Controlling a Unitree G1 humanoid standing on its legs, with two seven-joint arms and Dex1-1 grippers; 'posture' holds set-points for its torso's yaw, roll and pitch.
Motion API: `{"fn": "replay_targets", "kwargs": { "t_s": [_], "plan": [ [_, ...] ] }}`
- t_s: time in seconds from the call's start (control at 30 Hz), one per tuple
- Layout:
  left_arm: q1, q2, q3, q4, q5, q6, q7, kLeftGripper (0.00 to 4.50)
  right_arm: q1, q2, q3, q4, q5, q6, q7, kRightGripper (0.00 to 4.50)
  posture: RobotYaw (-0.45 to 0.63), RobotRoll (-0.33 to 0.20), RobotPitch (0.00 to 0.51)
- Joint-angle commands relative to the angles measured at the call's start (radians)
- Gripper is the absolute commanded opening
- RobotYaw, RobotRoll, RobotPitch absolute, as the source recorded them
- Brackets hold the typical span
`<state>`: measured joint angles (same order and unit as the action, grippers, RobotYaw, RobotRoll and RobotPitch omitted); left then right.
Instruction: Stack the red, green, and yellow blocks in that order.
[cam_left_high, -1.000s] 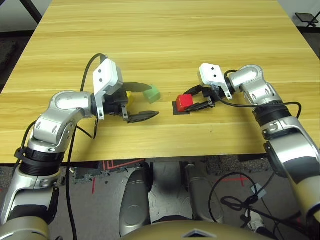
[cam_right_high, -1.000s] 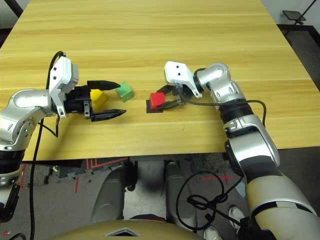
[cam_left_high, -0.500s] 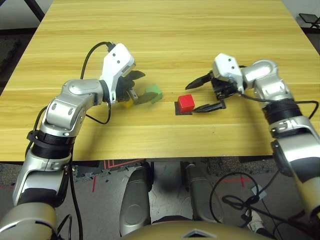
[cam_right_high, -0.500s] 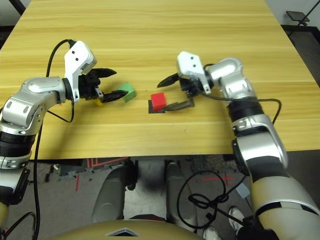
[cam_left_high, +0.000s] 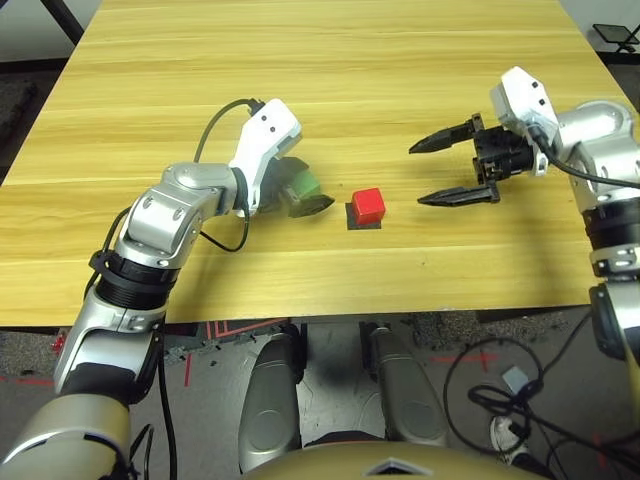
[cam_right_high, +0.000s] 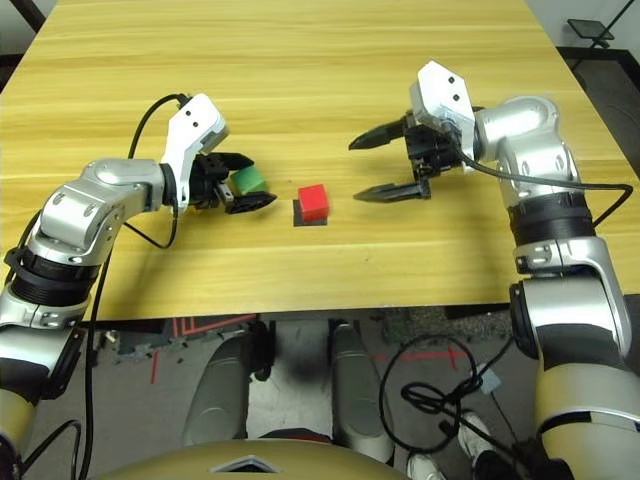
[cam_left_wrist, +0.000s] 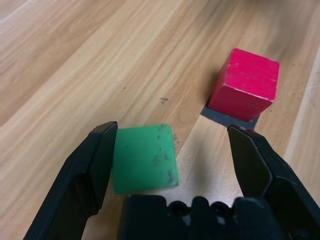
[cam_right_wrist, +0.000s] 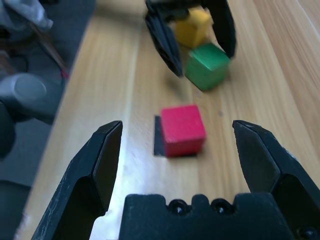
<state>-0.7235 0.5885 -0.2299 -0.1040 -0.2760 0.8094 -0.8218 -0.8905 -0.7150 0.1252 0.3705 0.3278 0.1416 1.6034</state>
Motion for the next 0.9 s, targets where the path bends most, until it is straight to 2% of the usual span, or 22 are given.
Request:
{"fn": "replay_targets", "kwargs": {
  "t_s": [0.03, 0.53, 0.9],
  "plan": [
    [-0.002, 0.005, -0.019, 0.047, 0.03, -0.016, -0.005, 4.5, 0.025, -0.015, -0.02, -0.049, 0.016, 0.028, -0.004, 4.45, 0.13, -0.024, 0.255],
    [0.004, -0.011, -0.008, 0.058, 0.05, -0.03, 0.007, 4.5, 0.025, -0.004, -0.021, -0.063, 0.021, 0.05, -0.019, 4.45, 0.14, -0.021, 0.255],
    [0.006, -0.011, -0.041, 0.086, 0.086, -0.161, -0.055, 4.5, 0.032, 0.0, -0.021, -0.07, 0.026, 0.058, -0.031, 4.45, 0.13, -0.028, 0.256]
  ]
}}
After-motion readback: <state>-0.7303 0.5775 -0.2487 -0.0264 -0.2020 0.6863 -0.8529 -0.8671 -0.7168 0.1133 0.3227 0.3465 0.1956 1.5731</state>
